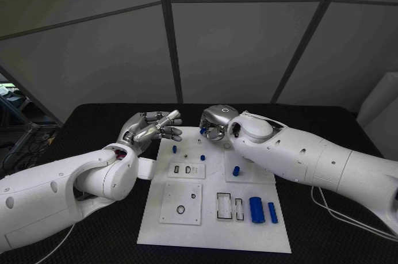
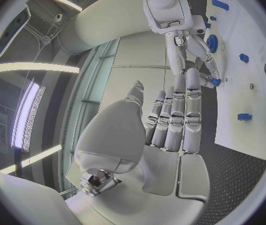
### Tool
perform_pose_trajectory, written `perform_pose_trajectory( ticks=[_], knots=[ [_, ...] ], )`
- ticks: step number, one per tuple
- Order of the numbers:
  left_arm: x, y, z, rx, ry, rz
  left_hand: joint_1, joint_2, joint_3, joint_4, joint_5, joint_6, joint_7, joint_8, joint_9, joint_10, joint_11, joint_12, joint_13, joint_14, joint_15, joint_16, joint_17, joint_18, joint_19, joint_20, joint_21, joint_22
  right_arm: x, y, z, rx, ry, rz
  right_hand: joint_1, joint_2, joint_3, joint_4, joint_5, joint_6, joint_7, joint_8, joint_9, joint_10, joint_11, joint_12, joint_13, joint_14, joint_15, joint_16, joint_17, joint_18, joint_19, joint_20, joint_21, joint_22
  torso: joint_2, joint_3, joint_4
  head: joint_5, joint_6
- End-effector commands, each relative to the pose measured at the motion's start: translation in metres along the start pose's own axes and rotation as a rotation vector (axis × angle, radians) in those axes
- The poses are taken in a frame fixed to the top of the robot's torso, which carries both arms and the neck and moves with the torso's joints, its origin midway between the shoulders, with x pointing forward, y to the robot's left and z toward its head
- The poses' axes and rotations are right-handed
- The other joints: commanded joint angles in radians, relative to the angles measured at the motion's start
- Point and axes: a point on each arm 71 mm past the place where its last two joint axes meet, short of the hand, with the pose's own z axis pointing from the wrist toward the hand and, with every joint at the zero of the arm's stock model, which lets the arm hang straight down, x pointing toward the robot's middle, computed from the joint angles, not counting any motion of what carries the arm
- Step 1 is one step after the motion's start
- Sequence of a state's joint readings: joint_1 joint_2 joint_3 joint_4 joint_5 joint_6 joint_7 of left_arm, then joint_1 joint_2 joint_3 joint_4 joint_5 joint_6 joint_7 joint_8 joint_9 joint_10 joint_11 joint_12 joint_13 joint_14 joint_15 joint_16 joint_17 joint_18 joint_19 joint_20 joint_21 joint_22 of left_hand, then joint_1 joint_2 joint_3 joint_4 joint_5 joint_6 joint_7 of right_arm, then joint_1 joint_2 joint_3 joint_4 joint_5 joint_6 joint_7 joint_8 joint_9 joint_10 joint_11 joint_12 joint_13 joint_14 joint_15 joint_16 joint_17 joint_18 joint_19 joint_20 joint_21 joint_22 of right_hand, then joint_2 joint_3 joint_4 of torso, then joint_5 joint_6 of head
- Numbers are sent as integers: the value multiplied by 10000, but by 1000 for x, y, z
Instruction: Assemble the parts on the task board
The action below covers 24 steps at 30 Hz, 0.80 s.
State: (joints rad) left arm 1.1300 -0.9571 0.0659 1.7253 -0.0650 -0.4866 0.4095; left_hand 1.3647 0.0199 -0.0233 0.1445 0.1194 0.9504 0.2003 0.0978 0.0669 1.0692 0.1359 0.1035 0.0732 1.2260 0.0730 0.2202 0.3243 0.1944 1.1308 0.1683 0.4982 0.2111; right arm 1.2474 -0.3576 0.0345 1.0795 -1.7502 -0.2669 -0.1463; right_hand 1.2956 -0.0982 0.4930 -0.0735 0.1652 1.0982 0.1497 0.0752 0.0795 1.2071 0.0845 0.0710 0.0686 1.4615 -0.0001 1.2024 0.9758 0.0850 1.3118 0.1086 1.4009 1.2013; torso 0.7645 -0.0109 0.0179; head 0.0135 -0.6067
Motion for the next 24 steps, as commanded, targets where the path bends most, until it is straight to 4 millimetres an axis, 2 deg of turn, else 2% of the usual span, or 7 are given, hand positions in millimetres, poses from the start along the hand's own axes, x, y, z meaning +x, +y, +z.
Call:
perform_pose_trajectory(
  ticks=[1, 5, 9, 13, 18, 22, 24],
  knots=[
    [2, -2, 0, 75, 130, -37, -73, 65, -33, 14, 46, 1, 37, -69, -10, -36, 65, -52, -11, 62, -11, -69, 9, -121, 68, -26, 46, 2, -3, -1, 1, 121, -243, -54, -112, -52, -7, 75, -45, -95, 37, -93, -41, -128, 25, -79, -24, 197, 32, -16, -82, -49, -66, 35, 5, -69, 5, -2, 6, -2, 1],
    [0, -2, 0, 57, 81, -12, -74, 69, -32, 15, 47, 2, 39, -70, -10, -37, 67, -54, -11, 62, -11, -71, 13, -122, 68, -25, 46, 1, -2, 0, 1, 98, -173, -44, -152, -142, -32, 112, -53, -262, 102, -134, -77, -266, 77, -80, -28, 182, 73, 0, -87, -45, -90, 67, -6, -91, 9, -7, 1, 44, -11],
    [-2, -2, 0, 35, 16, 20, -74, 70, -32, 15, 47, 2, 39, -71, -10, -37, 67, -54, -11, 62, -11, -71, 13, -122, 68, -25, 46, 1, -1, 0, 1, 40, -65, -29, -283, -355, -198, 216, 94, -770, 129, -154, -147, -638, 146, -85, -38, 80, 144, -183, -406, 22, -329, 135, -163, -402, 2, -5, -5, 77, -24],
    [-3, -1, 0, 1, -20, 38, -74, 70, -32, 15, 47, 2, 39, -71, -10, -37, 67, -54, -11, 62, -11, -71, 13, -122, 68, -25, 46, 1, -2, 0, 1, 4, -85, -3, -271, -440, -360, 265, 98, -1192, 130, -148, -151, -1003, 185, -73, -40, 10, 178, -320, -639, 82, -535, 178, -317, -677, 5, -4, -15, 119, -44],
    [-4, -2, 0, -11, -50, 54, -74, 70, -32, 15, 47, 2, 39, -71, -10, -37, 67, -54, -11, 62, -11, -71, 13, -122, 68, -25, 46, 1, -6, -1, -5, -89, -513, 165, -233, -441, -462, 291, 152, -1330, 150, -137, -139, -1156, 210, -51, -34, -28, 191, -417, -804, 109, -630, 196, -398, -815, -1, -3, -2, 116, -42],
    [-5, -2, 0, -10, -64, 63, -74, 71, -31, 15, 47, 2, 39, -71, -10, -37, 67, -54, -11, 62, -11, -71, 14, -122, 68, -25, 46, 1, -15, -10, -22, -109, -1082, 732, -183, -360, -468, 333, 300, -1229, 189, -84, -105, -1072, 221, 30, -10, -95, 197, -601, -1088, 142, -738, 203, -488, -978, -6, -5, 13, 92, 18],
    [-6, -2, -1, -8, -84, 75, -74, 84, -26, 15, 49, 4, 45, -75, -9, -35, 70, -58, -10, 62, -9, -77, 23, -122, 69, -24, 47, 0, -19, -16, -33, -68, -1283, 1132, -160, -342, -464, 352, 321, -1162, 195, -67, -92, -944, 208, 101, 8, -91, 191, -600, -1088, 140, -722, 203, -487, -964, -21, 13, -33, 113, 50]
  ],
)
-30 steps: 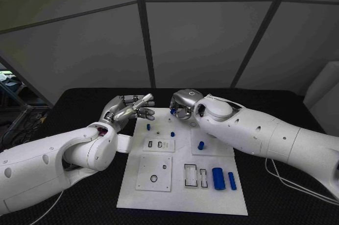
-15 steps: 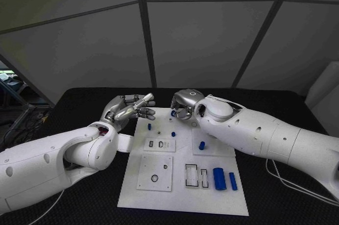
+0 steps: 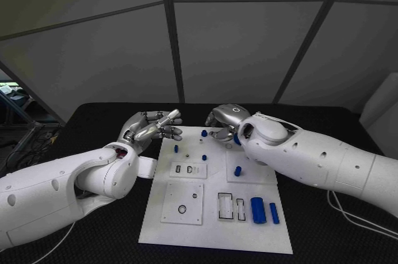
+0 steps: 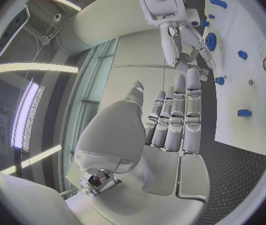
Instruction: Assemble the parts on the task board
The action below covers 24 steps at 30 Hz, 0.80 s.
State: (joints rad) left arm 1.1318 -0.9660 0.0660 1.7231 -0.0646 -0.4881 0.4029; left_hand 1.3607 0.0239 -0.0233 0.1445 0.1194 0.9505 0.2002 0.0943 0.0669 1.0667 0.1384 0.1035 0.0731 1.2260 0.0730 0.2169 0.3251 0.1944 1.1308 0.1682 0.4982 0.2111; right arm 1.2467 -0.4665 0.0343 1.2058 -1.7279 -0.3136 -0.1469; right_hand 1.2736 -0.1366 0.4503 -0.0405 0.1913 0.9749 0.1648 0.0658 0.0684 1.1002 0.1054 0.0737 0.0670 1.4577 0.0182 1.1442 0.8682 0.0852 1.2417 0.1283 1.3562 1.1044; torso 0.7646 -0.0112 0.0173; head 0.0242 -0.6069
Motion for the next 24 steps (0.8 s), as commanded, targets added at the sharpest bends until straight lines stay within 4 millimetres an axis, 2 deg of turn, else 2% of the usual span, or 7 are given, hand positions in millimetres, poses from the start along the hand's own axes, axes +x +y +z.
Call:
perform_pose_trajectory(
  ticks=[1, 5, 9, 11, 13, 16, 24],
  knots=[
    [-2, -1, 0, 46, 8, 25, -32, 48, -24, 14, 49, 6, 43, -39, -8, -6, 44, -58, -9, 62, -8, -45, 18, -122, 69, -23, 47, 0, -13, -7, -14, 87, -904, 1048, 82, 54, -26, 30, 84, 154, 57, 54, 34, 262, -14, 141, 41, -43, -3, -5, 4, 132, 6, 0, -27, 35, -25, 31, -63, 26, 62],
    [-5, -1, 0, 48, -50, 57, -30, 52, -22, 12, 49, 12, 38, -38, -7, 2, 41, -56, -8, 62, -8, -48, 23, -122, 68, -23, 46, -1, -21, -24, -40, 545, -842, 2049, -1, -205, -222, 133, 412, -195, 119, -29, -22, 1453, -148, 761, 317, 0, -94, 46, 44, 98, 157, -57, 49, 206, -60, 78, -160, -4, 118],
    [-7, -1, 0, 51, -83, 72, -28, 55, -21, 9, 49, 17, 33, -37, -5, 10, 39, -55, -6, 61, -8, -51, 27, -122, 67, -22, 46, -2, -21, -43, -59, 981, -200, 2630, -418, -493, -958, 567, 481, -78, -198, 140, 46, 2711, -495, 1825, 1030, 126, -369, 310, 401, 25, 457, -282, 215, 553, -99, 107, -220, -1, 124],
    [-7, -1, 0, 52, -78, 70, -26, 57, -20, 8, 49, 23, 29, -36, -4, 17, 36, -53, -5, 61, -9, -53, 31, -122, 66, -22, 46, -3, -21, -53, -67, 1203, 114, 2768, -393, -602, -1841, 899, 1048, -178, -296, 198, 62, 2654, -630, 2870, 2014, 289, -509, 787, 1060, -28, 640, -470, 314, 765, -110, 119, -239, -9, 132],
    [-7, -1, 1, 54, -69, 66, -25, 58, -19, 6, 49, 27, 25, -36, -3, 23, 34, -52, -4, 61, -9, -55, 34, -122, 66, -22, 45, -4, -20, -60, -71, 1378, 309, 2819, -322, -481, -2406, 1182, 1172, -217, -285, 288, 81, 2398, -616, 3827, 2934, 403, -451, 1318, 1854, -47, 736, -489, 373, 896, -116, 132, -256, -25, 140],
    [-7, 0, 1, 55, -41, 52, -24, 59, -19, 4, 49, 32, 20, -35, -2, 31, 31, -50, -2, 60, -10, -58, 38, -122, 65, -22, 45, -5, -18, -71, -75, 1694, 673, 2840, 240, -172, -3477, 1805, 1374, -450, -197, 505, 98, 1703, -578, 7353, 6619, 531, -405, 2148, 3043, -110, 918, -404, 497, 1153, -117, 125, -249, -69, 140],
    [-7, 1, 2, 31, -3, 34, -24, 59, -19, 4, 49, 32, 20, -35, -2, 31, 31, -50, -2, 60, -10, -58, 38, -122, 65, -22, 45, -5, -11, -87, -73, 2339, 1234, 2774, 807, -35, -3933, 2337, 1334, -791, -125, 743, 87, 1793, -431, 9748, 9239, 594, -310, 2678, 3932, -156, 1069, -304, 623, 1420, -89, 127, -245, -56, 106]
  ],
)
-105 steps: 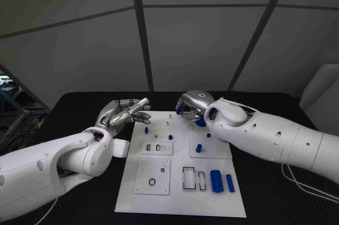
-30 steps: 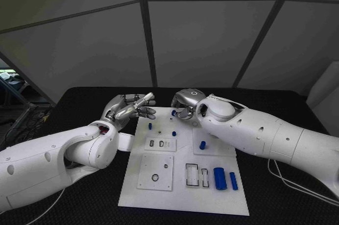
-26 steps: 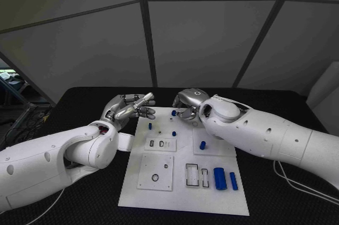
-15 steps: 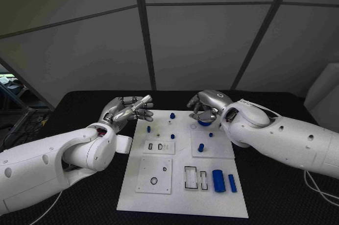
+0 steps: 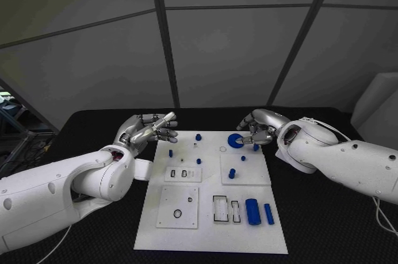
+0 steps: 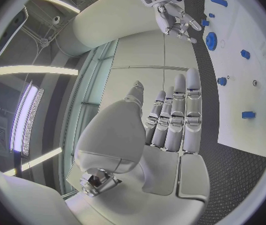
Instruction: Assemble the parts on the task board
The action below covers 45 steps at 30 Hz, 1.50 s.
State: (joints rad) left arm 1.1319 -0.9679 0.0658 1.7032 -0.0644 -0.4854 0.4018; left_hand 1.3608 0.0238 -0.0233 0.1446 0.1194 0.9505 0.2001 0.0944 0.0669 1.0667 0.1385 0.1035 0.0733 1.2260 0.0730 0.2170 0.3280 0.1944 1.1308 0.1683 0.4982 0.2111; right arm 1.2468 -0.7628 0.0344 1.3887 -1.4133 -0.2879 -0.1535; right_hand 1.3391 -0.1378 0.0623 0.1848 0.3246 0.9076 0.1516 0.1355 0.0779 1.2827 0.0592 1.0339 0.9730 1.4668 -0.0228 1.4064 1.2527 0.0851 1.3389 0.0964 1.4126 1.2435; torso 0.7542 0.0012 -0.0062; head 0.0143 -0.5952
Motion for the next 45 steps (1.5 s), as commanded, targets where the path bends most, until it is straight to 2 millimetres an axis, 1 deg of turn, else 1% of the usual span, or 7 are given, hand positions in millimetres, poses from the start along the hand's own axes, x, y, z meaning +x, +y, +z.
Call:
perform_pose_trajectory(
  ticks=[1, 2, 6, 11, 28, 36, 45],
  knots=[
    [1, -1, 1, 54, 170, -47, -24, 60, -19, 4, 49, 32, 21, -36, -2, 31, 30, -50, -4, 61, -10, -58, 9, -121, 66, -23, 45, -5, 4, -4, 4, 412, 613, 192, 193, -16, -79, 128, 6, -162, 18, 63, -11, -70, 43, 181, 229, 502, 111, 75, 118, -156, 98, 27, 62, 36, 17, 4, -12, 42, -6],
    [1, -1, 1, 53, 173, -48, -24, 60, -19, 4, 49, 32, 21, -36, -2, 31, 30, -50, -4, 61, -10, -58, 9, -121, 66, -23, 45, -5, 4, -5, 4, 459, 613, 159, 220, -10, -91, 149, 13, -194, 26, 68, -14, -81, 50, 213, 268, 508, 117, 99, 161, -157, 102, 32, 66, 44, 10, -13, 3, 20, -14],
    [1, -1, 1, 50, 178, -51, -24, 60, -19, 4, 49, 32, 21, -36, -2, 31, 30, -50, -4, 61, -10, -58, 9, -121, 66, -23, 45, -5, 6, -7, 7, 604, 698, 46, 348, 8, -128, 220, 51, -351, 63, 78, -31, -36, 82, 450, 538, 536, 146, 210, 359, -171, 146, 58, 102, 118, 10, -19, 23, -17, -38],
    [1, -1, 1, 48, 179, -51, -24, 60, -19, 4, 49, 32, 21, -36, -2, 31, 30, -50, -4, 61, -10, -58, 9, -121, 66, -23, 45, -5, 8, -7, 12, 706, 857, -97, 456, 27, -141, 253, 104, -427, 82, 108, -34, 34, 100, 664, 773, 572, 165, 333, 580, -188, 202, 77, 146, 208, 8, -11, 5, 0, -55],
    [1, 0, 1, 31, 180, -53, -24, 60, -19, 4, 49, 32, 21, -36, -2, 31, 30, -50, -4, 61, -10, -58, 9, -121, 66, -23, 45, -5, 15, -6, 24, 963, 1125, -357, 648, 130, -129, 305, 113, -512, 108, 207, -30, 179, 129, 1082, 1222, 633, 199, 555, 973, -222, 312, 114, 238, 387, 19, 0, 11, -1, -101],
    [1, 0, 1, 24, 192, -59, -25, 60, -22, -3, 47, 45, 7, -40, -1, 56, 20, -50, 0, 63, -17, -70, 30, -119, 66, -24, 46, -8, 16, -5, 27, 957, 1126, -752, 864, 342, 15, 227, 233, -398, 88, 373, 0, 306, 111, 1387, 1559, 644, 192, 630, 1105, -251, 405, 117, 314, 539, 14, -3, 7, 2, -109],
    [1, 0, 1, 15, 191, -57, -25, 60, -22, -3, 47, 45, 7, -40, -1, 56, 20, -50, 0, 63, -17, -70, 30, -119, 66, -24, 46, -8, 17, -4, 28, 996, 1214, -1056, 1061, 508, 237, 76, 113, -76, 37, 597, 38, 594, 57, 1863, 2078, 679, 153, 750, 1326, -315, 619, 88, 473, 860, 14, -1, 5, 14, -130]
  ],
)
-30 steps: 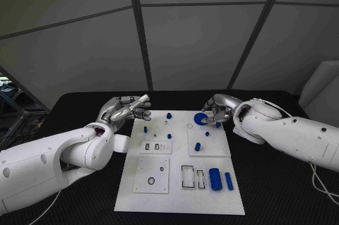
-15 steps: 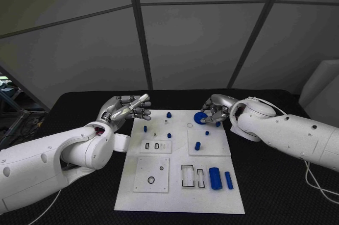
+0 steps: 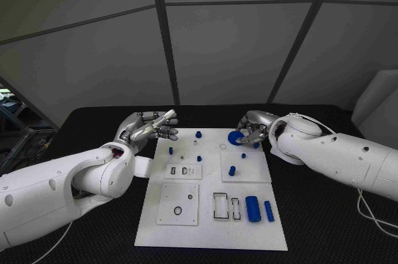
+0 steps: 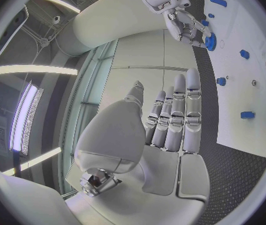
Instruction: Assemble the parts on the task board
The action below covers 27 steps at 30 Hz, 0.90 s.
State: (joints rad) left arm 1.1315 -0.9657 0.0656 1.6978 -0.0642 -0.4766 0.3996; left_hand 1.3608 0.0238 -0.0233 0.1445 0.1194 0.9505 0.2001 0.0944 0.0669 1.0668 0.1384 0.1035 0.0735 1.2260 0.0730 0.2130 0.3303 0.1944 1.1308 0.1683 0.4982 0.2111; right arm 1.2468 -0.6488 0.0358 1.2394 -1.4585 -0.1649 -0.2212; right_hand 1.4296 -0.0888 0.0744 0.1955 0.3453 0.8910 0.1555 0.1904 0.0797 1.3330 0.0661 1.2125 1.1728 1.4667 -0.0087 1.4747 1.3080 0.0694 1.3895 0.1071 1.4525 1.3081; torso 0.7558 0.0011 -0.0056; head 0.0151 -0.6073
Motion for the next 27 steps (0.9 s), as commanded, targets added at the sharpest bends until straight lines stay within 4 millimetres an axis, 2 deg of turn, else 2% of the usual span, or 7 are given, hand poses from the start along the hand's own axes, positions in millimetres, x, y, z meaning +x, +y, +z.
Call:
perform_pose_trajectory(
  ticks=[1, 7, 13, 19, 22, 27],
  knots=[
    [1, -1, 0, 43, 141, -32, -26, 60, -22, -3, 47, 45, 7, -41, -1, 55, 22, -50, -2, 62, -17, -31, 7, -119, 66, -24, 46, -8, 0, 0, 0, 96, 134, -403, 193, 41, 167, -59, -130, 132, -8, 68, 22, 131, -16, 138, 149, 686, 7, 82, 802, -167, 141, -24, 94, 254, -1, 1, -2, 5, -9],
    [1, -1, 0, 29, 158, -40, -26, 61, -22, -4, 47, 44, 9, -45, -1, 55, 22, -53, -2, 63, -18, -34, 14, -118, 66, -25, 46, -9, 0, 3, 1, 61, -16, -734, 386, 146, 553, -252, -489, 451, -56, 170, 18, 322, -62, 434, 490, 710, -26, 162, 952, -213, 288, -57, 204, 477, -3, 2, -4, -12, -6],
    [2, -1, 0, 21, 165, -43, -26, 61, -22, -4, 47, 44, 9, -45, -1, 55, 22, -53, -2, 63, -18, -34, 14, -118, 66, -25, 46, -9, -1, 7, 0, -56, -231, -847, 389, 223, 828, -307, -400, 744, -136, 228, 20, 433, -127, 587, 673, 723, -74, 202, 1030, -244, 388, -91, 278, 629, 0, 1, 17, -21, 1],
    [2, -1, 0, 13, 166, -44, -26, 61, -22, -4, 47, 44, 9, -45, -1, 55, 22, -54, -2, 63, -18, -34, 14, -118, 66, -25, 46, -9, -5, 12, -4, -230, -789, -817, 323, 215, 1037, -335, -269, 905, -180, 206, 0, 547, -168, 744, 861, 735, -109, 236, 1099, -268, 463, -127, 333, 744, -4, 5, 1, 11, 4],
    [1, -1, 0, 4, 167, -44, -26, 65, -21, -6, 48, 42, 10, -50, -2, 53, 23, -59, -3, 63, -18, -38, 20, -118, 65, -25, 46, -10, -8, 19, -9, -438, -1218, -841, 281, 203, 1091, -333, -273, 946, -190, 193, -7, 587, -173, 800, 926, 744, -116, 257, 1140, -278, 492, -135, 354, 788, -9, 13, -12, 38, 3],
    [1, 0, 1, 1, 168, -45, -26, 65, -21, -6, 48, 42, 10, -50, -2, 53, 23, -59, -3, 63, -18, -38, 20, -118, 65, -25, 46, -10, -12, 35, -16, -928, -1832, -883, 217, 149, 1170, -346, -286, 982, -197, 151, -26, 651, -180, 889, 1029, 757, -125, 289, 1203, -302, 567, -146, 405, 897, -3, 1, 4, 53, 21]
  ],
)
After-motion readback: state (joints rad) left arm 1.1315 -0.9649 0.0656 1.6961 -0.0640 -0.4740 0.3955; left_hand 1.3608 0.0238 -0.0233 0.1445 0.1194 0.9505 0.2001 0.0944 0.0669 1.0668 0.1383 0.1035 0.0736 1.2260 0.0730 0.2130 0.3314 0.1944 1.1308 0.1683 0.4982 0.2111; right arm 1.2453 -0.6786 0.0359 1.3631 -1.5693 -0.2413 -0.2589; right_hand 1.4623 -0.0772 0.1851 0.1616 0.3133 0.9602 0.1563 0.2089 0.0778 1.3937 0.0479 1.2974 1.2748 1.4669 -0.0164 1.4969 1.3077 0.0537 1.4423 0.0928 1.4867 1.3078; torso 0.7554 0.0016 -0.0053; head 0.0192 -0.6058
